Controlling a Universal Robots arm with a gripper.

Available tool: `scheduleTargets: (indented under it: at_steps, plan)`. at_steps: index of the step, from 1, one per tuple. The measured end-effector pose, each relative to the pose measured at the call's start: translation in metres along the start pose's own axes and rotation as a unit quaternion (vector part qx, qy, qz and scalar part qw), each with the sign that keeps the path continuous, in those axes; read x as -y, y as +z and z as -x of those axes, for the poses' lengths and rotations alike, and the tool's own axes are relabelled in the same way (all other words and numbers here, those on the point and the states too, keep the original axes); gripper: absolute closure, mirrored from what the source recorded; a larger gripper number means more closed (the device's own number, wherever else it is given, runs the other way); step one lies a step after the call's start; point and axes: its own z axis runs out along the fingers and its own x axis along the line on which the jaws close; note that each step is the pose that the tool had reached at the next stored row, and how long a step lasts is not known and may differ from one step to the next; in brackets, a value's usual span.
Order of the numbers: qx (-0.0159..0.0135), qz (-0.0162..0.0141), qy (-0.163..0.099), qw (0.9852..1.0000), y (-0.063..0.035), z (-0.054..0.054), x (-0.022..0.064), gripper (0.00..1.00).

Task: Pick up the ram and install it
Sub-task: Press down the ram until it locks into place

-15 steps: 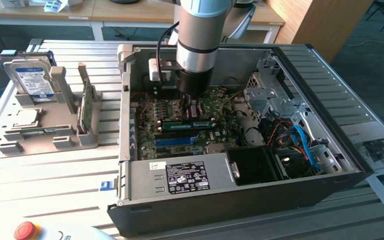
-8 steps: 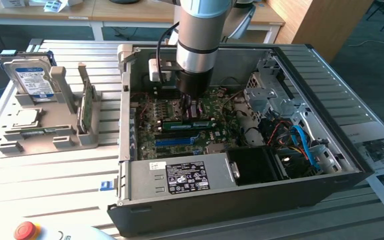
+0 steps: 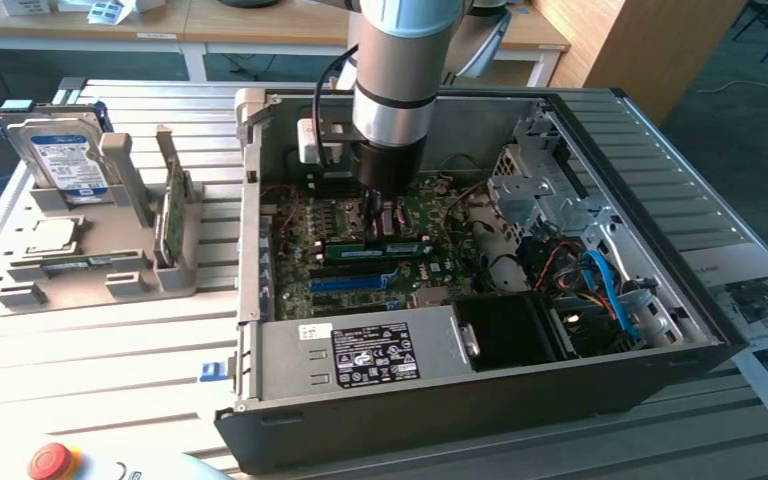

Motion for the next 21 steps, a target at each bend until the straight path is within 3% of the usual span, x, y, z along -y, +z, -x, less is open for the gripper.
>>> scheduleTargets:
  at_steps: [21]
  plan:
    - [-0.0002,0.0003,0.0,1.0,-0.0038,0.0029,-0.0001,0.9]
